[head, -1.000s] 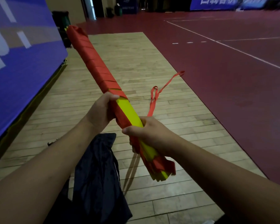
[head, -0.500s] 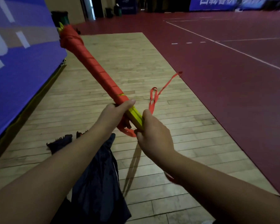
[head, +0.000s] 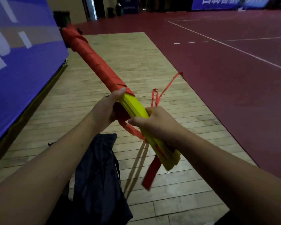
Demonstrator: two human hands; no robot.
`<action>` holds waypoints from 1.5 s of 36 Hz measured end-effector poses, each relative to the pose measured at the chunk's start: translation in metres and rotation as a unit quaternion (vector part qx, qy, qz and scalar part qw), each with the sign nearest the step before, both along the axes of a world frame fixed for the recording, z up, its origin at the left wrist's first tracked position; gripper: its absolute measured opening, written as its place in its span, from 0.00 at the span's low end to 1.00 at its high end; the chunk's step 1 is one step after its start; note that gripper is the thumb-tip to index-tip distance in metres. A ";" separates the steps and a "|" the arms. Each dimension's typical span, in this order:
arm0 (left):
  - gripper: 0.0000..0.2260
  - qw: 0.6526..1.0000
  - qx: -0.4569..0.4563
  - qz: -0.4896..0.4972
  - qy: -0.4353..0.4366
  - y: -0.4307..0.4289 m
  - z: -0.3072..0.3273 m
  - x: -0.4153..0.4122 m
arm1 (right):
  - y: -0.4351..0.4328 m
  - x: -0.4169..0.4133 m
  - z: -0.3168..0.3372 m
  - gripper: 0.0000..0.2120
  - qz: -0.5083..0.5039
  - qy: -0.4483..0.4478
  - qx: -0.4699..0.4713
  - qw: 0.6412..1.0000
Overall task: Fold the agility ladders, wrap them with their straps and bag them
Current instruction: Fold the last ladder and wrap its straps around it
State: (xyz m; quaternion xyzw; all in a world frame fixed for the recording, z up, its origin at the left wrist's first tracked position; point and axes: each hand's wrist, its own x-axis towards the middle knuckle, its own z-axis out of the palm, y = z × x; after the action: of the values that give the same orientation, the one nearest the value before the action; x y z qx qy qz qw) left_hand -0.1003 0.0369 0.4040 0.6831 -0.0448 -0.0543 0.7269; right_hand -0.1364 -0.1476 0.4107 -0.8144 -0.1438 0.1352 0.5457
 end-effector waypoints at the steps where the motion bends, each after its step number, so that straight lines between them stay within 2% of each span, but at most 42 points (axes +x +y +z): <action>1: 0.23 0.999 0.042 0.003 0.013 0.001 -0.001 0.000 | -0.003 0.002 -0.001 0.12 -0.007 -0.019 -0.012 1.000; 4: 0.31 0.992 0.120 0.011 0.048 -0.004 -0.006 -0.002 | -0.009 0.006 -0.007 0.16 -0.041 -0.033 -0.016 0.998; 8: 0.23 0.994 0.102 0.040 0.028 -0.011 -0.006 0.000 | -0.006 0.010 -0.014 0.11 -0.071 -0.068 -0.031 0.995; 12: 0.26 0.986 0.150 0.061 0.034 -0.014 -0.004 0.000 | -0.001 0.012 -0.022 0.16 -0.098 -0.098 -0.047 0.989; 15: 0.24 0.984 0.167 0.056 0.005 -0.018 -0.001 -0.005 | 0.005 0.005 -0.029 0.15 -0.137 -0.133 -0.067 0.979; 19: 0.18 0.979 0.185 0.063 -0.059 -0.028 -0.008 -0.011 | 0.019 -0.011 -0.044 0.13 -0.131 -0.175 -0.089 0.972; 21: 0.13 0.983 0.163 0.073 -0.050 -0.024 -0.010 -0.011 | 0.022 -0.014 -0.046 0.14 -0.113 -0.178 -0.081 0.974; 23: 0.13 0.991 0.119 0.061 -0.030 -0.013 -0.009 -0.009 | 0.022 -0.014 -0.039 0.16 -0.097 -0.109 -0.023 0.989; 27: 0.22 0.998 0.051 0.010 -0.030 0.002 -0.005 -0.006 | 0.007 -0.006 -0.020 0.23 -0.027 0.107 0.052 0.993; 29: 0.21 0.998 0.042 0.008 -0.038 0.002 -0.006 -0.005 | 0.000 -0.005 -0.016 0.21 0.018 0.134 0.061 0.989; 34: 0.15 0.996 -0.065 0.032 -0.044 -0.005 -0.007 -0.008 | 0.000 -0.014 -0.006 0.18 0.020 0.067 0.070 0.995; 36: 0.11 0.995 -0.079 0.040 -0.053 -0.008 -0.006 -0.008 | 0.002 -0.016 -0.005 0.17 0.016 0.044 0.072 0.996; 39: 0.10 0.994 -0.076 0.039 -0.063 -0.008 -0.004 -0.008 | 0.001 -0.016 -0.005 0.16 0.004 0.015 0.055 0.998; 41: 0.14 0.997 -0.036 0.031 -0.060 -0.006 -0.004 -0.006 | -0.001 -0.013 -0.006 0.13 -0.008 0.001 0.049 0.999; 45: 0.30 0.983 0.176 0.050 -0.011 -0.010 -0.005 -0.010 | -0.004 -0.004 -0.014 0.15 -0.059 -0.043 -0.016 0.997; 47: 0.30 0.974 0.220 0.055 -0.001 -0.016 -0.003 -0.011 | -0.002 -0.004 -0.020 0.16 -0.089 -0.063 -0.044 0.993; 51: 0.28 0.988 0.151 0.028 -0.005 -0.033 -0.006 -0.014 | 0.005 -0.014 -0.026 0.16 -0.148 -0.156 -0.127 0.968; 54: 0.26 0.992 0.093 0.079 -0.026 -0.037 -0.019 -0.014 | 0.010 -0.023 -0.030 0.14 -0.098 -0.200 -0.129 0.966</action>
State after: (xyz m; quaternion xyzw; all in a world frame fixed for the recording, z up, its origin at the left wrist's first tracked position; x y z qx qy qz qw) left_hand -0.1144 0.0002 0.3848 0.7506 -0.0045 0.0175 0.6605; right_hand -0.1591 -0.1377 0.3804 -0.8986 -0.1507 -0.0677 0.4064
